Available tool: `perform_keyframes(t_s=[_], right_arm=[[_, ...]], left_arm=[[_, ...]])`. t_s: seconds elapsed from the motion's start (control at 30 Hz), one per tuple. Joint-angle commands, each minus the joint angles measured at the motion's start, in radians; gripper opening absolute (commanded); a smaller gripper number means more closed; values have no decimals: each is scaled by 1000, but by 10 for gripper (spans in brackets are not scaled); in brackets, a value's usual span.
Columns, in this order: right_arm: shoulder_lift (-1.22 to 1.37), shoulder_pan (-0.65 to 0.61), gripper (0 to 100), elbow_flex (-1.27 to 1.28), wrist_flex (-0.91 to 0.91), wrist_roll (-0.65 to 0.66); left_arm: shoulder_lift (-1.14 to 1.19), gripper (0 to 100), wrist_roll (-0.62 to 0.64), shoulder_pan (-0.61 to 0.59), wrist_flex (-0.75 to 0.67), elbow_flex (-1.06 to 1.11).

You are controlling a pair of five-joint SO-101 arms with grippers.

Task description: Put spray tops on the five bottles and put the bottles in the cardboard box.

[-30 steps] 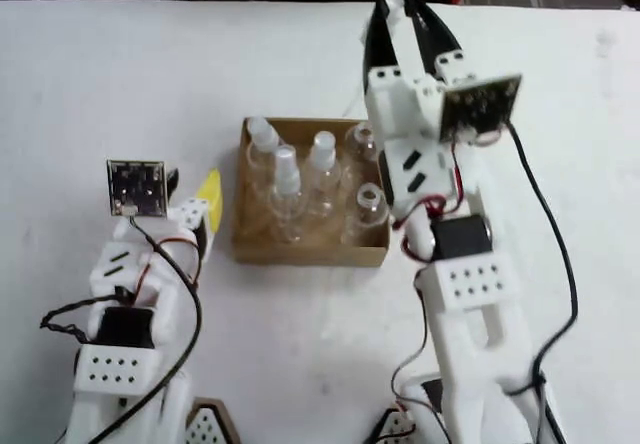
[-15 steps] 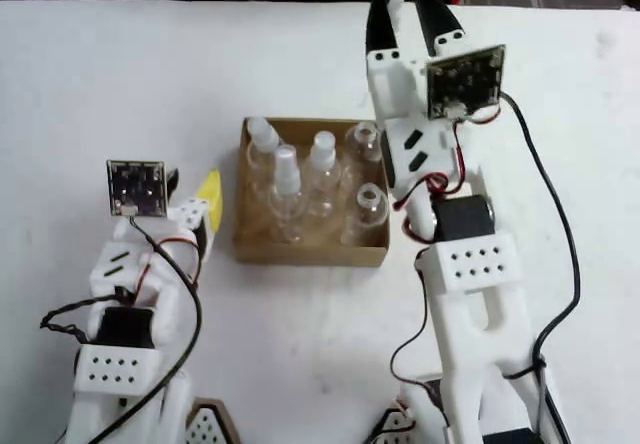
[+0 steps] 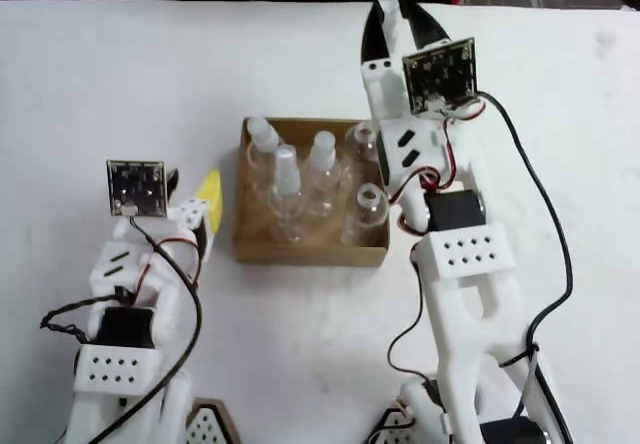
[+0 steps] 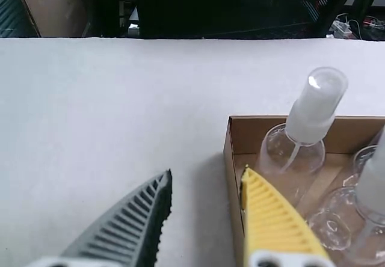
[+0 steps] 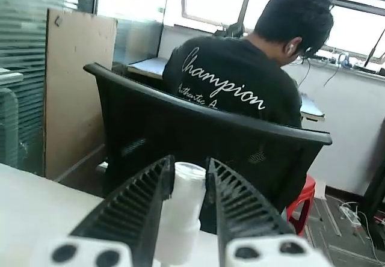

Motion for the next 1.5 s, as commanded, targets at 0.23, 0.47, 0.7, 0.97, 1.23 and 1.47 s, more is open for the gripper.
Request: perform_keyframes(t_s=[0.23, 0.47, 0.7, 0.97, 1.23, 1.47], right_arm=[[-5, 12, 16, 75, -5, 9], [-5, 10, 16, 307, -341, 9], [-5, 1, 15, 479, -532, 9], [-4, 4, 15, 548, -533, -121], [-5, 5, 15, 606, -536, -130], [-4, 5, 15, 609, -532, -130]], left_arm=[[-21, 176, -12, 2, -26, -9], [-21, 176, -12, 2, -26, -9], [-21, 176, -12, 2, -26, -9], [-21, 176, -14, 2, -26, -9], [-21, 176, -14, 2, -26, -8], [-21, 176, -14, 2, -26, -8]])
